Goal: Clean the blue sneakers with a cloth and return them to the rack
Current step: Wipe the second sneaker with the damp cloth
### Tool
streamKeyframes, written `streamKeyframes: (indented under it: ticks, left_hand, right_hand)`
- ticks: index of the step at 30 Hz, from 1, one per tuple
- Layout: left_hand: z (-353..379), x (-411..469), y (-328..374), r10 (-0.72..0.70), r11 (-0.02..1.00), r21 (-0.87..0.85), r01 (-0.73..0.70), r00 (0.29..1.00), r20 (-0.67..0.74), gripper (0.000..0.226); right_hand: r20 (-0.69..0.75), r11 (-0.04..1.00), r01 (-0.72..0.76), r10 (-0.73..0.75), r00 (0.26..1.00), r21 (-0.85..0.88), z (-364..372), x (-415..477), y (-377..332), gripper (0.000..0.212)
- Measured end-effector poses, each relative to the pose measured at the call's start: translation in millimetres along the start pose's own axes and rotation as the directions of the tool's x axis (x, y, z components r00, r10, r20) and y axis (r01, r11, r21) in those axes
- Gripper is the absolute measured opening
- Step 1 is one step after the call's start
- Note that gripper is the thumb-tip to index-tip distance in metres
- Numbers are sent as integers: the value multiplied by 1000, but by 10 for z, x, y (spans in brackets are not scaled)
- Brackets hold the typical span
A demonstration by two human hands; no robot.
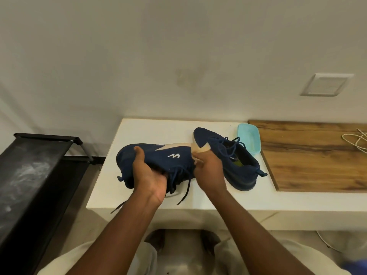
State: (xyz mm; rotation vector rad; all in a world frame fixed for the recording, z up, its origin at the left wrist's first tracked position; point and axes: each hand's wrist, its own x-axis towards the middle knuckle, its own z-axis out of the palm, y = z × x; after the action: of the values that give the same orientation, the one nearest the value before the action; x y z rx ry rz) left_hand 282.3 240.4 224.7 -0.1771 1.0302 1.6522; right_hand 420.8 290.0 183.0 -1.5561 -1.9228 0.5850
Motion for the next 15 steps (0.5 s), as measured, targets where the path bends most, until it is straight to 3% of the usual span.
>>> streamKeyframes:
  ticks: [3,6,8,12,15]
  left_hand:
    - [-30,-1,-25,-51,996,73,51,999,2,52]
    - [-89,-13,-24,-69,985,160,63,997,29,40]
    - [-79,-13,-46,-50,974,223,44,998,23,32]
    - [-22,6,-79,-43,977,207,57,997,-71,21]
    - [-24,62,-51,-48,983,168,67,993,-112,23]
  right_hand:
    - [106,971,215,-226,968,109,119,-147,-353,42]
    - [152,935,291,-324,934,203,144,-180,-412,42]
    - [143,949,256,-283,948,183,96,-118,-295,39]
    - [159,982,121,-98,982,-143,65,143,134,45]
    - [123,989,-73,90,988,-130,12,228,343,47]
